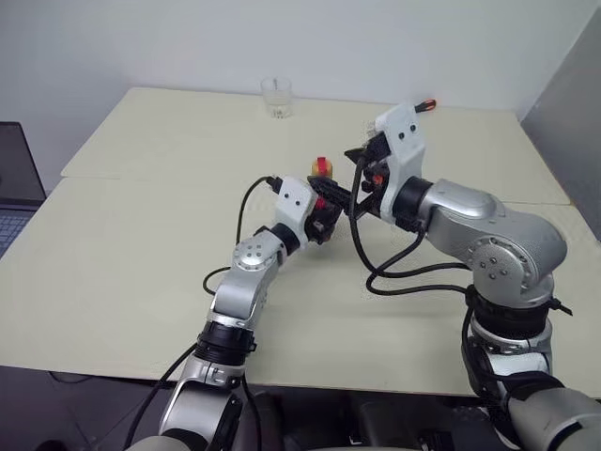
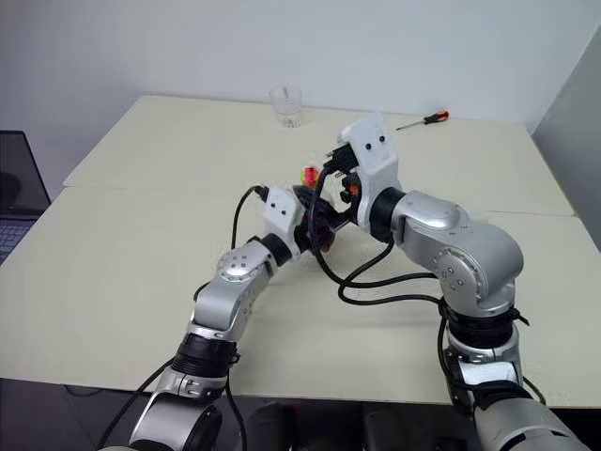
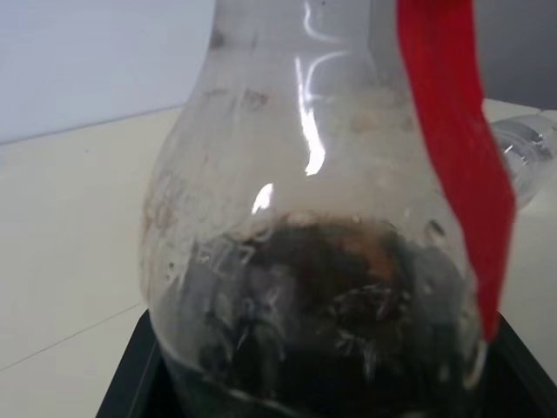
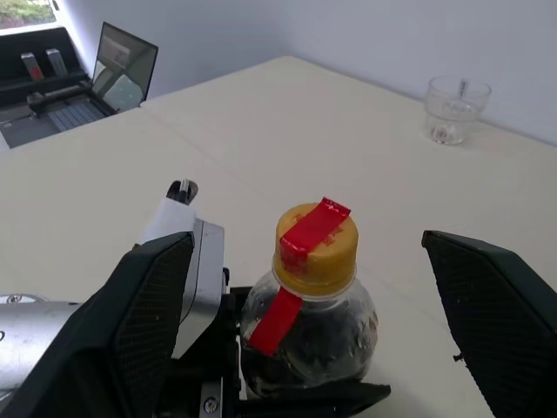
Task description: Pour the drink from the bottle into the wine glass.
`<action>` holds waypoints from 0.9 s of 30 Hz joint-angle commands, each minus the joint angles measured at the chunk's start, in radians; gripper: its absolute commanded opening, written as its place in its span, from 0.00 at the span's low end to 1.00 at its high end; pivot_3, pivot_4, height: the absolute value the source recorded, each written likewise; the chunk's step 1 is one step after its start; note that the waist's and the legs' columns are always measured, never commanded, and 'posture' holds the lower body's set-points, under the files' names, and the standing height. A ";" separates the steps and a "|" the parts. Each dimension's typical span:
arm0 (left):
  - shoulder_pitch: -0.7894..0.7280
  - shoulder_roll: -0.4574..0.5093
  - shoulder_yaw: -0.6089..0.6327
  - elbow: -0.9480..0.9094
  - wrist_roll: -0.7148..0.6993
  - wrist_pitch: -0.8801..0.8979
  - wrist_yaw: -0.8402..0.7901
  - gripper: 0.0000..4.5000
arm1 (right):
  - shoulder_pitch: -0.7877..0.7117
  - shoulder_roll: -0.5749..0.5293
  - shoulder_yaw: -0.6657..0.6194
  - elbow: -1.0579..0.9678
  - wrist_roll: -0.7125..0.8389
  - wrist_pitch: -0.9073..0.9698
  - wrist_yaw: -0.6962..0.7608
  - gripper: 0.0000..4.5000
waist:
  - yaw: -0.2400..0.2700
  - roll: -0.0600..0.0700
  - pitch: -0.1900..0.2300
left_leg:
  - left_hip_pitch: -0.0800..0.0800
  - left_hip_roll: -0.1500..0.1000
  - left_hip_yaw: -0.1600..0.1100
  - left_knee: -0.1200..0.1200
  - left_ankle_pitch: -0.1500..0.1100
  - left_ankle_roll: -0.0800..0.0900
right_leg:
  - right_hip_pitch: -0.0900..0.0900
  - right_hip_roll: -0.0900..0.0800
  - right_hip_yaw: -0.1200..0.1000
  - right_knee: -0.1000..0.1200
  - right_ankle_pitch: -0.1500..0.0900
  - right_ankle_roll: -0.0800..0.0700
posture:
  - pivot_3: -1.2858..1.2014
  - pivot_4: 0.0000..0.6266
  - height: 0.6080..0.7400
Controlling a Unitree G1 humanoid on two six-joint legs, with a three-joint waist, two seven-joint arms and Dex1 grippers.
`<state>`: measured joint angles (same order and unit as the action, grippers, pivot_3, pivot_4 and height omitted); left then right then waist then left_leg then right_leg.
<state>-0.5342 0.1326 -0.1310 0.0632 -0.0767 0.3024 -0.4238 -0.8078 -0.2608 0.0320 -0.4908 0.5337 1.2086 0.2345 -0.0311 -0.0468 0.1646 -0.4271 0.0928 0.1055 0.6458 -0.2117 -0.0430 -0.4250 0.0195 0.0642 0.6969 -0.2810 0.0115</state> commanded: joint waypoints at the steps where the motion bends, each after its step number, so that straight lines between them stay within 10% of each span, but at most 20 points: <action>1: -0.037 -0.010 -0.007 -0.025 0.003 -0.014 0.007 0.49 | -0.020 0.016 -0.023 -0.019 0.004 -0.010 -0.012 1.00 | -0.001 0.000 0.000 | 0.000 0.000 0.000 0.000 0.000 0.001 | 0.000 0.000 0.000 0.000 0.000 0.000 | 0.52 0.24 1.00; 13: -0.031 -0.029 -0.015 -0.024 0.002 -0.017 0.005 0.48 | -0.005 0.062 -0.042 0.033 -0.014 -0.053 -0.048 1.00 | -0.001 0.000 0.000 | -0.001 0.000 -0.007 -0.001 0.001 0.001 | 0.000 0.001 -0.002 0.000 0.000 0.000 | 0.52 0.24 1.00; 22: -0.035 -0.037 -0.023 -0.037 0.001 -0.017 0.003 0.47 | -0.001 0.077 -0.044 0.061 -0.012 -0.051 -0.052 0.41 | -0.001 0.000 0.000 | -0.002 0.000 -0.010 -0.001 0.001 0.001 | 0.000 0.001 -0.003 0.000 0.000 0.000 | 0.52 0.24 1.00; 27: -0.035 -0.034 -0.021 -0.037 0.003 -0.021 0.003 0.46 | -0.003 0.076 -0.042 0.068 -0.013 -0.049 -0.049 0.41 | -0.001 0.000 0.000 | -0.002 0.000 -0.011 -0.001 0.001 0.001 | 0.000 0.001 -0.003 0.000 0.000 0.000 | 0.52 0.24 1.00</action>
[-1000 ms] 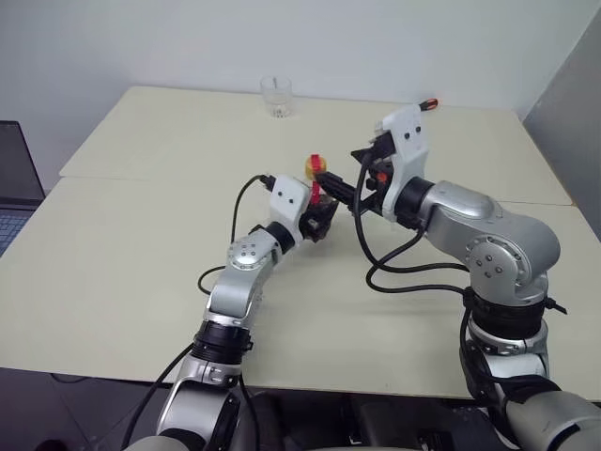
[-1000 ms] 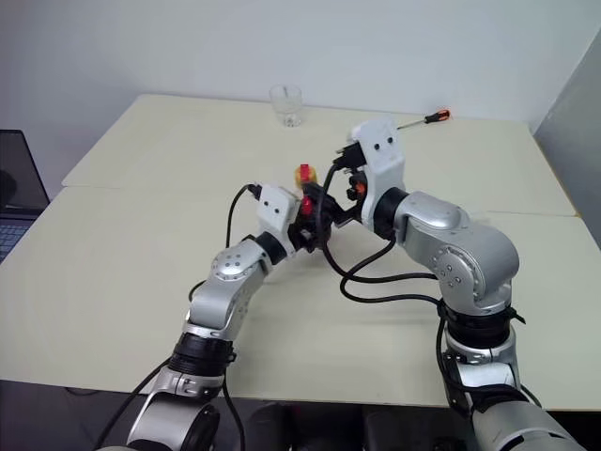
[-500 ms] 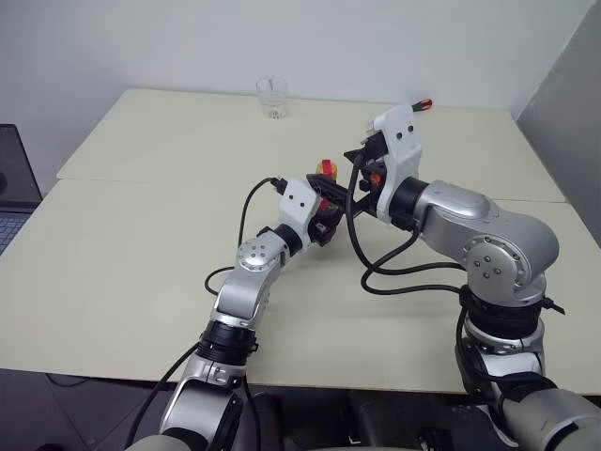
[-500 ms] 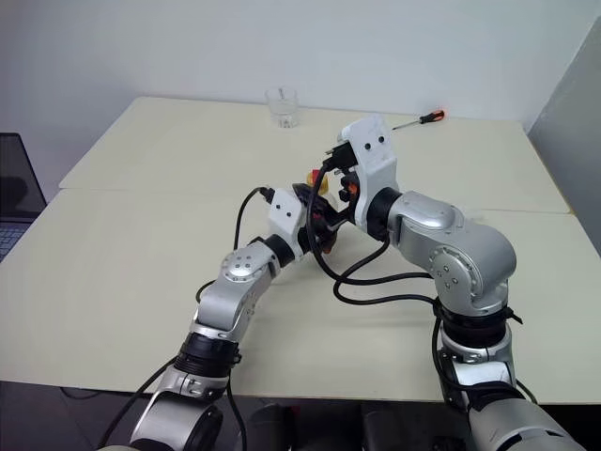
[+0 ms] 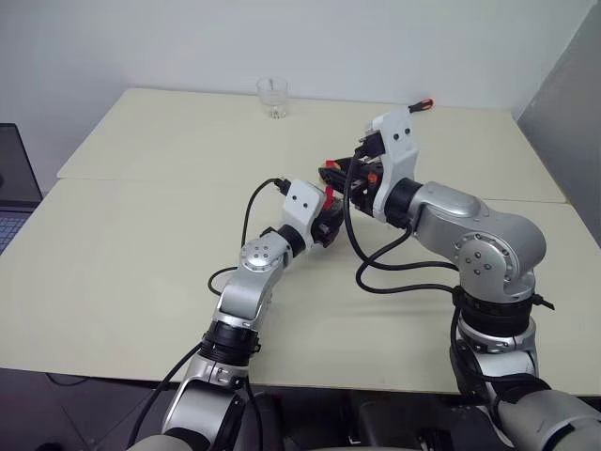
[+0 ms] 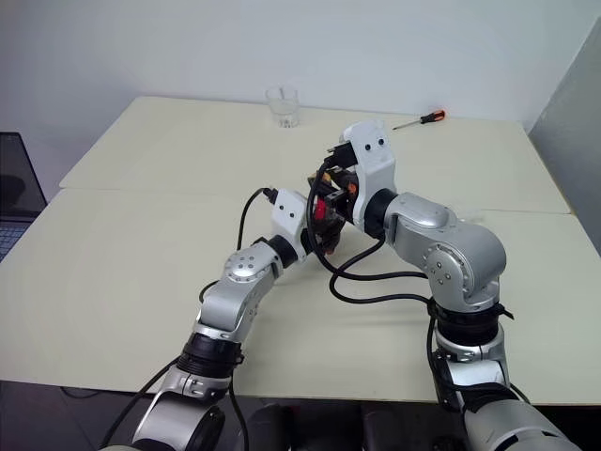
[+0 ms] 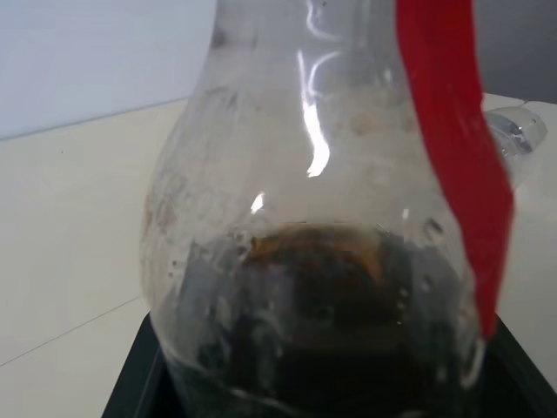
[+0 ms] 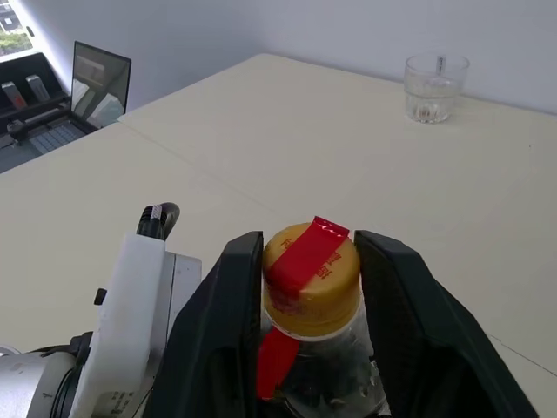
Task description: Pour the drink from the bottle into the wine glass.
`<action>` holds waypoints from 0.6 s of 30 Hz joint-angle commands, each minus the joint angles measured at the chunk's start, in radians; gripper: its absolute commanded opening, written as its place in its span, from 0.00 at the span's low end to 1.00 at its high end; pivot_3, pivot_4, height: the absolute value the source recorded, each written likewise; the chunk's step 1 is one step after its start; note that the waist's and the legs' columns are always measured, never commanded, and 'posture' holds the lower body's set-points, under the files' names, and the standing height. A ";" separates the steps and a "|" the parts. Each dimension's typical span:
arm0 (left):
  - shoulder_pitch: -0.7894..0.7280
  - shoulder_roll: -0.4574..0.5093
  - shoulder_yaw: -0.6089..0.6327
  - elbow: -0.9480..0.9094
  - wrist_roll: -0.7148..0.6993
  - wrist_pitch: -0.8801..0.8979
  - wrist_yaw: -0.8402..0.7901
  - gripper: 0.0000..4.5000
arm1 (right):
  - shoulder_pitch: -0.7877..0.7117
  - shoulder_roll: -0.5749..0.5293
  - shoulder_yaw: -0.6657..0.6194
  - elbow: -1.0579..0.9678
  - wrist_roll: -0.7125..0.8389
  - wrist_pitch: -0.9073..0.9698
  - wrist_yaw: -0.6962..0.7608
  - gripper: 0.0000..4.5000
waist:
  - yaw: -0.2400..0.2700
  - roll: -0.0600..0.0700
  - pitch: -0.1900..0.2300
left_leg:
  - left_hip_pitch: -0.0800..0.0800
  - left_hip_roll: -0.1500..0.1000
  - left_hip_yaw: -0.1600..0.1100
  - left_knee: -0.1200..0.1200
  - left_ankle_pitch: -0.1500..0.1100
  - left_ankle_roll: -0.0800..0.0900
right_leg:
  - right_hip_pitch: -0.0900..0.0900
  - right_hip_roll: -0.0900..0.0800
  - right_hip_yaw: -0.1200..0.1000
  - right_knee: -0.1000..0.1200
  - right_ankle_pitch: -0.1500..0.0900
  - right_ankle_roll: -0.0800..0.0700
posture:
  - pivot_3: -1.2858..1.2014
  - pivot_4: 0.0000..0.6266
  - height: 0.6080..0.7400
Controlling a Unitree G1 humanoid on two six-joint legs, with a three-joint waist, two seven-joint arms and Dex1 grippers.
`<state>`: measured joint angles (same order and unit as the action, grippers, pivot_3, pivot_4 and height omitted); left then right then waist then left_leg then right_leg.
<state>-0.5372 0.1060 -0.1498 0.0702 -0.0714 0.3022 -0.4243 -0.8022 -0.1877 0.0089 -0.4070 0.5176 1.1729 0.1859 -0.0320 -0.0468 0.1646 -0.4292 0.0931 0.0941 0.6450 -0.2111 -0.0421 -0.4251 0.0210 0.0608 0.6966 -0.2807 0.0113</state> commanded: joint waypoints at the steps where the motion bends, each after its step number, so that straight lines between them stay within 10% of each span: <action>1: -0.032 -0.006 -0.003 -0.046 -0.002 -0.021 0.003 0.46 | -0.008 0.005 -0.017 -0.015 0.002 -0.012 -0.001 0.41 | 0.000 0.000 0.000 | 0.000 0.000 0.000 0.000 0.000 0.000 | 0.000 0.000 0.000 0.000 0.000 0.000 | 0.52 0.24 1.00; 8: -0.035 -0.001 -0.003 -0.069 -0.016 -0.021 -0.017 0.42 | -0.009 -0.008 -0.007 0.005 0.000 -0.027 0.022 0.27 | 0.000 0.000 0.000 | -0.001 0.000 -0.001 0.000 0.000 0.000 | 0.000 0.000 -0.001 0.000 0.000 0.000 | 0.52 0.24 1.00; 18: -0.032 0.030 0.002 -0.140 -0.136 0.033 -0.158 0.34 | -0.119 -0.207 0.006 0.368 0.066 -0.471 0.709 0.27 | -0.001 0.001 0.001 | -0.002 -0.002 -0.004 0.000 0.000 0.000 | 0.000 0.000 -0.006 -0.002 0.000 0.000 | 0.52 0.24 1.00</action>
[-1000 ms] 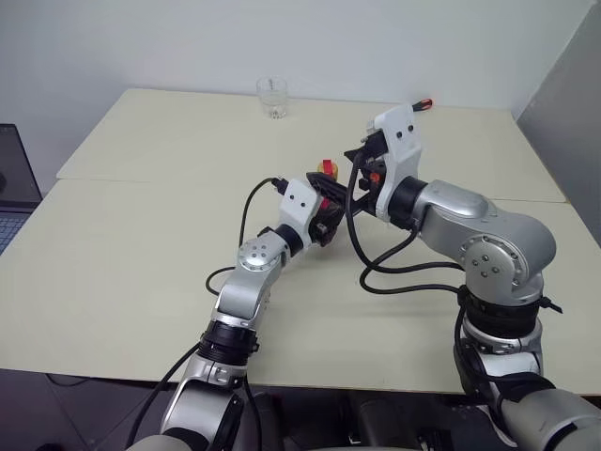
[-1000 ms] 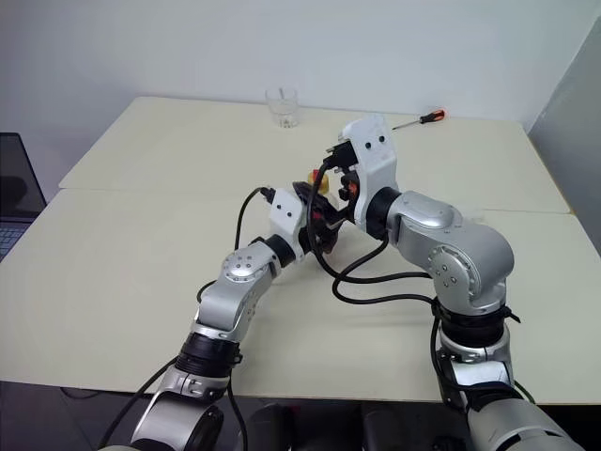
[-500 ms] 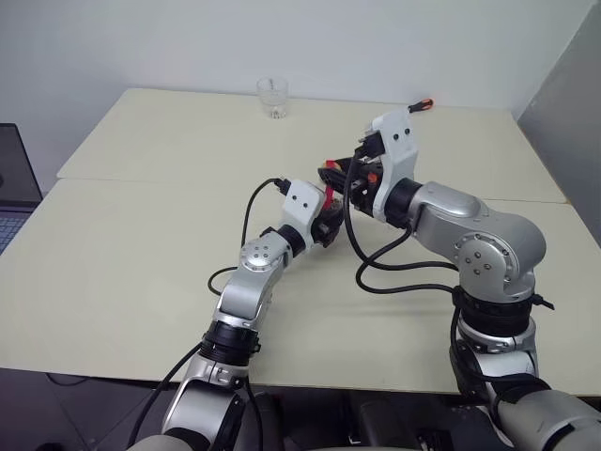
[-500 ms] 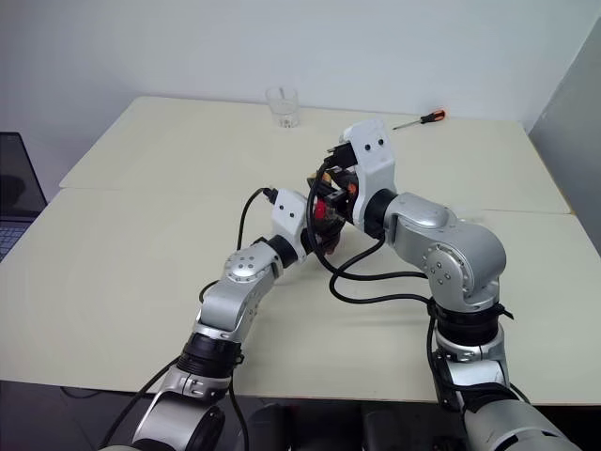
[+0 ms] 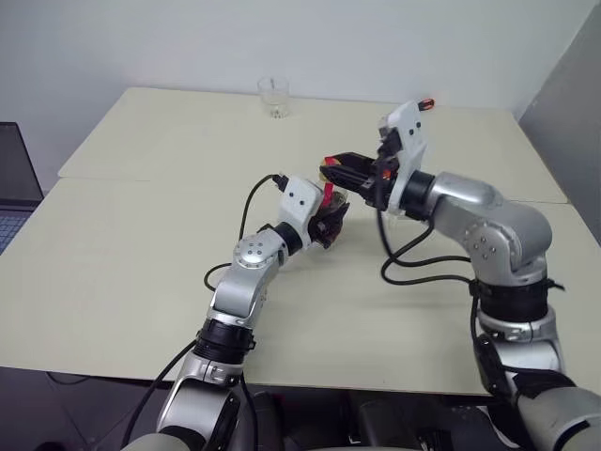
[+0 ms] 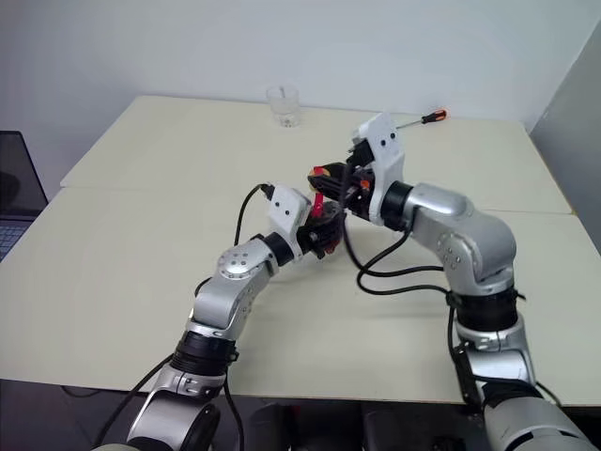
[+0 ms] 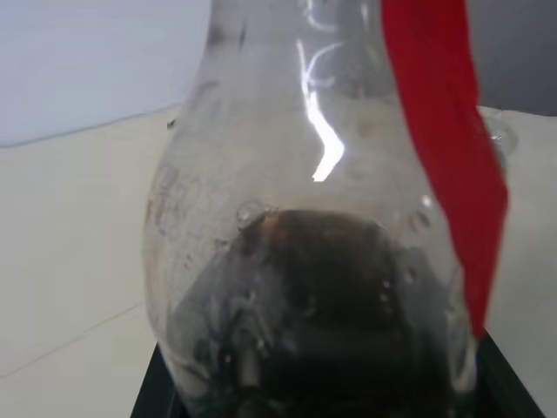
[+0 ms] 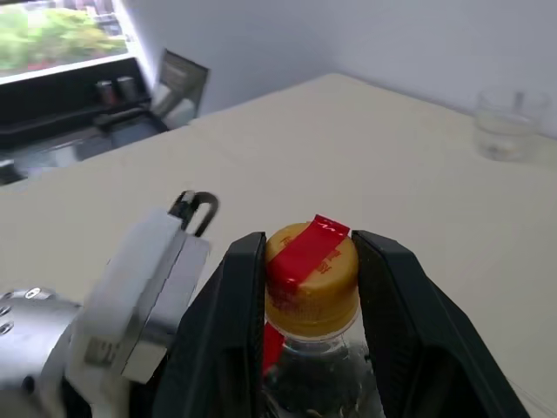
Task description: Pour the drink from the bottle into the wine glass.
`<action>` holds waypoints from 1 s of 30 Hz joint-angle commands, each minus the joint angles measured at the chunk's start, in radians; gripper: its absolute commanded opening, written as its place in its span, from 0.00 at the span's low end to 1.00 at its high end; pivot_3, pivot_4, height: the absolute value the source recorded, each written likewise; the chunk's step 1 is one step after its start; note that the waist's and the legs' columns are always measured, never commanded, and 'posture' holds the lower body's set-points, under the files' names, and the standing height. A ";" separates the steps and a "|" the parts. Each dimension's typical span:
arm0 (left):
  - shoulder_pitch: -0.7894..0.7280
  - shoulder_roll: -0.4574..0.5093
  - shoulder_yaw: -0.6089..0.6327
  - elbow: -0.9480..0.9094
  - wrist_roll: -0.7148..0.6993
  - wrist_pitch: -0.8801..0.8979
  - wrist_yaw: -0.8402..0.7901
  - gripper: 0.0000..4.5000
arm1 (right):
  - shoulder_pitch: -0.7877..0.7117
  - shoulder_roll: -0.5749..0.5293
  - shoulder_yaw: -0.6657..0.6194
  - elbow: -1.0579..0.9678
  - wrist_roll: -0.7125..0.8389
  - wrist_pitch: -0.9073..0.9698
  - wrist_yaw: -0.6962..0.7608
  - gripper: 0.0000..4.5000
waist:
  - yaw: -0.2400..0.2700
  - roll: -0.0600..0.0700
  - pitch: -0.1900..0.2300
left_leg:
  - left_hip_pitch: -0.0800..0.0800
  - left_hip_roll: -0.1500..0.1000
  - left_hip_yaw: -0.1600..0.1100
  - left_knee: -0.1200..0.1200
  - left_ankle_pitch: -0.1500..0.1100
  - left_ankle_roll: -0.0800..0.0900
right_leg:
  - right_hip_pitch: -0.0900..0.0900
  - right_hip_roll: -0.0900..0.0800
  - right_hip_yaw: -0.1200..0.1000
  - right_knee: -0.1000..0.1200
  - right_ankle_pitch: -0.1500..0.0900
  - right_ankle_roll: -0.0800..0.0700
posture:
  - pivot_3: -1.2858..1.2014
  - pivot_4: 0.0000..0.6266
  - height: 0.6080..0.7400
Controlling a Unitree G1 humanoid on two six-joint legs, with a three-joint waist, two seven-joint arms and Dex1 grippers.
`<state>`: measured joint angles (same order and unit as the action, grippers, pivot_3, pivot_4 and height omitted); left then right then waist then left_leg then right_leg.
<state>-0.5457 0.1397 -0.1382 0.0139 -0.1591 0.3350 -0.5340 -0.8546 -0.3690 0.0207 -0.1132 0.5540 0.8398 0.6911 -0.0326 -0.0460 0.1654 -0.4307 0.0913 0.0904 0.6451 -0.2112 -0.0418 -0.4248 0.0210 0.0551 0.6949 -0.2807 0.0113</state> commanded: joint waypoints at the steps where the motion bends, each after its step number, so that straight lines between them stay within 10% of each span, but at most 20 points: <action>1: -0.024 -0.002 -0.014 -0.087 -0.054 0.006 -0.058 0.34 | -0.084 -0.041 0.016 0.119 0.017 -0.180 0.279 0.27 | 0.000 0.001 0.001 | 0.000 0.000 -0.001 0.000 0.000 0.000 | 0.000 0.000 -0.002 0.000 0.000 0.000 | 0.52 0.24 1.00; 11: -0.009 -0.005 -0.040 -0.128 -0.084 0.041 -0.083 0.29 | -0.240 -0.058 0.094 0.478 -0.107 -0.403 0.609 0.27 | 0.002 0.006 0.003 | -0.001 0.001 -0.004 0.000 0.000 0.000 | 0.003 0.000 -0.010 -0.001 0.000 -0.001 | 0.52 0.24 1.00; 15: 0.000 -0.004 -0.042 -0.134 -0.085 0.048 -0.085 0.28 | -0.208 -0.070 0.062 0.426 -0.097 -0.377 0.587 0.56 | 0.004 0.007 0.004 | -0.001 0.001 -0.004 0.000 0.000 0.000 | 0.003 -0.001 -0.010 -0.002 0.000 -0.001 | 0.52 0.24 1.00; 21: 0.006 0.005 -0.056 -0.138 -0.085 0.058 -0.090 0.28 | -0.084 -0.157 -0.031 0.169 -0.018 -0.250 0.497 0.99 | 0.007 0.007 0.004 | -0.002 0.000 -0.005 0.000 0.000 0.000 | 0.003 -0.003 -0.011 -0.003 0.000 -0.001 | 0.52 0.24 1.00; 30: -0.016 0.037 -0.080 -0.075 0.001 0.074 -0.041 0.28 | 0.050 -0.161 -0.121 -0.240 0.017 0.042 0.051 1.00 | 0.000 0.008 0.005 | -0.001 -0.002 -0.007 0.000 0.000 0.000 | 0.003 -0.004 -0.010 0.001 0.000 -0.001 | 0.52 0.24 1.00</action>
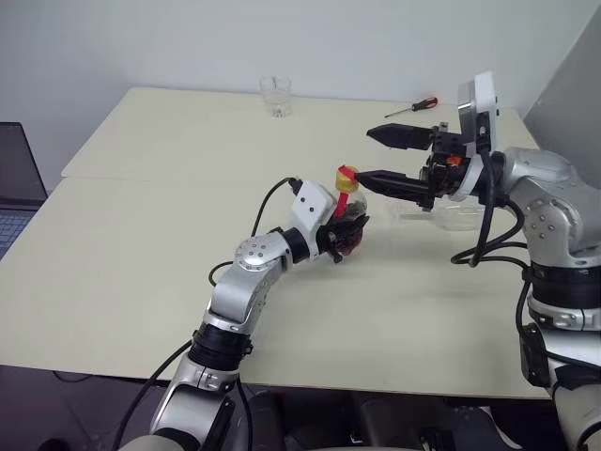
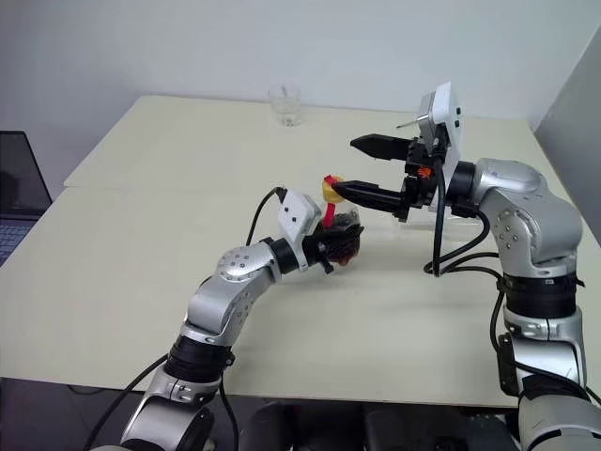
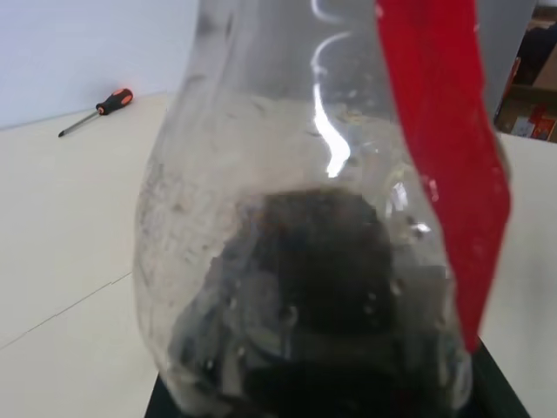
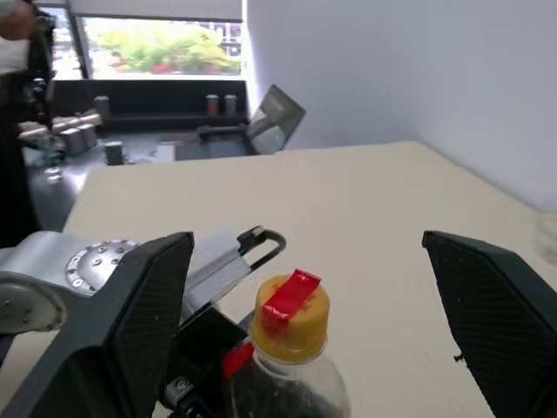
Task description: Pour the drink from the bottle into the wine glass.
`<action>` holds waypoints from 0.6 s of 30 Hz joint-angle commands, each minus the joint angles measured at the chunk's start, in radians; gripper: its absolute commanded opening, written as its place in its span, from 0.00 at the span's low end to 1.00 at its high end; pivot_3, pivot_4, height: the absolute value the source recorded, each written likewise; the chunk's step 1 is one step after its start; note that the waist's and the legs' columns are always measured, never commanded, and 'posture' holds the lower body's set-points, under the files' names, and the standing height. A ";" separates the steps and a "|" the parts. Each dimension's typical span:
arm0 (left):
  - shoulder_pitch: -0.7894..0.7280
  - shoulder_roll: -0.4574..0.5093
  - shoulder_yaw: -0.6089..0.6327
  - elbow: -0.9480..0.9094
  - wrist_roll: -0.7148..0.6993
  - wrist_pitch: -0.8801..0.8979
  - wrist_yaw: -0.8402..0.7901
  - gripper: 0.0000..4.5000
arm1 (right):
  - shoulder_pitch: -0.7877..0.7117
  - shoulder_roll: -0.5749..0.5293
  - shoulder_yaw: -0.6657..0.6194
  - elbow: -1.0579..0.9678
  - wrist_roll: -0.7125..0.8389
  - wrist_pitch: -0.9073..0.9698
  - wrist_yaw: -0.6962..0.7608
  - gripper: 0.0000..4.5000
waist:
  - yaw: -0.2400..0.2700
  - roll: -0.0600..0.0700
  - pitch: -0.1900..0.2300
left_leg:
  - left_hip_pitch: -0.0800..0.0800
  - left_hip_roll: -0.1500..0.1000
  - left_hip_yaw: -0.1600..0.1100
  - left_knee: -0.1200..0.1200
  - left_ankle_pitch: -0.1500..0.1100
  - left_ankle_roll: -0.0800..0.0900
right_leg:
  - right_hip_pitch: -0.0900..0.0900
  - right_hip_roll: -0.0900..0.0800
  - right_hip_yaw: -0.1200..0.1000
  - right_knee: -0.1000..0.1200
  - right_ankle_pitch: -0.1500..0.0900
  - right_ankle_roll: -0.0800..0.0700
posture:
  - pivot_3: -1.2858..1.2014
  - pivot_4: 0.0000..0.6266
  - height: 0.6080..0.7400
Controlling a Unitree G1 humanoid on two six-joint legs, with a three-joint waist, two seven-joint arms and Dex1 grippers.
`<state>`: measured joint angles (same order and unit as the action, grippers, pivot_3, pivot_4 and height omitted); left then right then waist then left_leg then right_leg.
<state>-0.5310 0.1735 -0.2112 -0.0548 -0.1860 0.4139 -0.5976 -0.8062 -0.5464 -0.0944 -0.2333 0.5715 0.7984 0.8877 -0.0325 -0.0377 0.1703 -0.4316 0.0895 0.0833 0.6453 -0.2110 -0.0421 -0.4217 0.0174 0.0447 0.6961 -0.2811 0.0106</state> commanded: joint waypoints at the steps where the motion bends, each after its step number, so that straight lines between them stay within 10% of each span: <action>1: -0.035 0.005 -0.011 0.001 0.040 -0.004 0.029 0.28 | 0.004 0.028 0.002 -0.153 -0.001 0.124 -0.197 1.00 | 0.000 0.000 0.000 | 0.000 0.000 0.000 0.000 0.000 0.000 | 0.000 0.000 0.000 0.001 0.000 0.000 | 0.52 0.24 1.00; 8: -0.042 -0.003 -0.021 0.030 0.078 -0.024 0.051 0.28 | -0.018 0.234 0.018 -0.299 -0.025 0.410 -0.569 1.00 | 0.002 0.001 0.000 | -0.001 -0.002 0.000 0.000 0.001 0.001 | -0.001 -0.001 0.000 0.001 0.000 0.000 | 0.52 0.24 1.00; 18: -0.047 -0.016 -0.012 0.043 0.097 -0.049 0.059 0.27 | -0.018 0.301 0.017 -0.276 -0.053 0.492 -0.698 1.00 | 0.003 0.001 0.000 | -0.001 -0.006 0.000 0.000 0.001 0.002 | 0.000 -0.005 -0.001 0.000 0.000 0.000 | 0.52 0.24 1.00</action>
<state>-0.5516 0.1618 -0.2298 0.0099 -0.0921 0.4020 -0.5405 -0.8023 -0.2490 -0.0504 -0.4853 0.5230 1.2828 0.2078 -0.0295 -0.0372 0.1702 -0.4331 0.0831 0.0830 0.6449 -0.2098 -0.0403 -0.4221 0.0129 0.0439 0.6961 -0.2812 0.0109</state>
